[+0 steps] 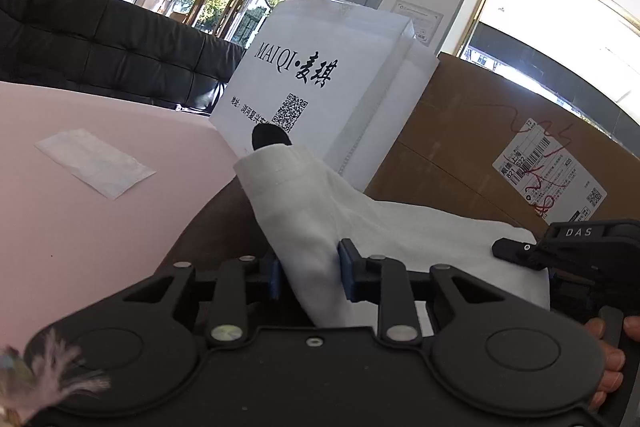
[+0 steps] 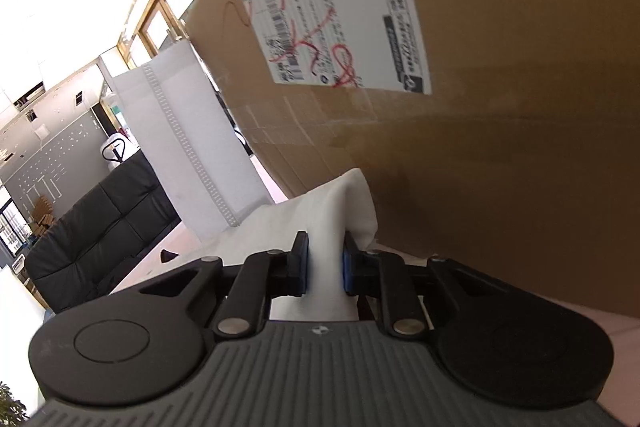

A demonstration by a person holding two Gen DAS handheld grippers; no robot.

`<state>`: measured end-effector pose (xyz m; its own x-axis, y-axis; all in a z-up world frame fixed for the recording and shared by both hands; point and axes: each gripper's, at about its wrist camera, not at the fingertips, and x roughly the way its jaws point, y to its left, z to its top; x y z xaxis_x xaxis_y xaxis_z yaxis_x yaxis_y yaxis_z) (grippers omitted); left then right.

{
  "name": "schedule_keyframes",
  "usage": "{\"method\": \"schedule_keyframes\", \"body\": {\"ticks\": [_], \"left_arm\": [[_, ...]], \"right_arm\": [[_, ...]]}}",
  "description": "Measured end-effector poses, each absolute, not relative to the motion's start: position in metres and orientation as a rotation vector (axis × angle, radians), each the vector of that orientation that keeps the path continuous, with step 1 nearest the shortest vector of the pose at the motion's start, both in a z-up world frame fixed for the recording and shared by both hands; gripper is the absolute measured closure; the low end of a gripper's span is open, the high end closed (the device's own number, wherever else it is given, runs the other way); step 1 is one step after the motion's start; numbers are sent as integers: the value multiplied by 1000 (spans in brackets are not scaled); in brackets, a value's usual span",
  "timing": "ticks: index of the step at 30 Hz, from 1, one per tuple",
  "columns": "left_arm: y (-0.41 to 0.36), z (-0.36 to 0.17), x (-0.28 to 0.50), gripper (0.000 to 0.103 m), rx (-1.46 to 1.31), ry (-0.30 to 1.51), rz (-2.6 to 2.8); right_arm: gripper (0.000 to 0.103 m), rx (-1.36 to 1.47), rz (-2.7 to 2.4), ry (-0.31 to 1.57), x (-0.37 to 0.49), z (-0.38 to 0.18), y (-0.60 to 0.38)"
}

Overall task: Fold clothes
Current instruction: 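Close both tools on the white garment and lift it off the pile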

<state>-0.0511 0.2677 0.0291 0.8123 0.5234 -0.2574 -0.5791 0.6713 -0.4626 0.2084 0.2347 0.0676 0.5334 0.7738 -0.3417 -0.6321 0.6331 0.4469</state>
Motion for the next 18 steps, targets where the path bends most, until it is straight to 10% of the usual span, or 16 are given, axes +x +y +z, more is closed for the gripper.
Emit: {"method": "schedule_keyframes", "body": {"ticks": [18], "left_arm": [[174,62,-116,83,-313,-208,314]], "right_arm": [[93,463,948,190,67,149,75]]}}
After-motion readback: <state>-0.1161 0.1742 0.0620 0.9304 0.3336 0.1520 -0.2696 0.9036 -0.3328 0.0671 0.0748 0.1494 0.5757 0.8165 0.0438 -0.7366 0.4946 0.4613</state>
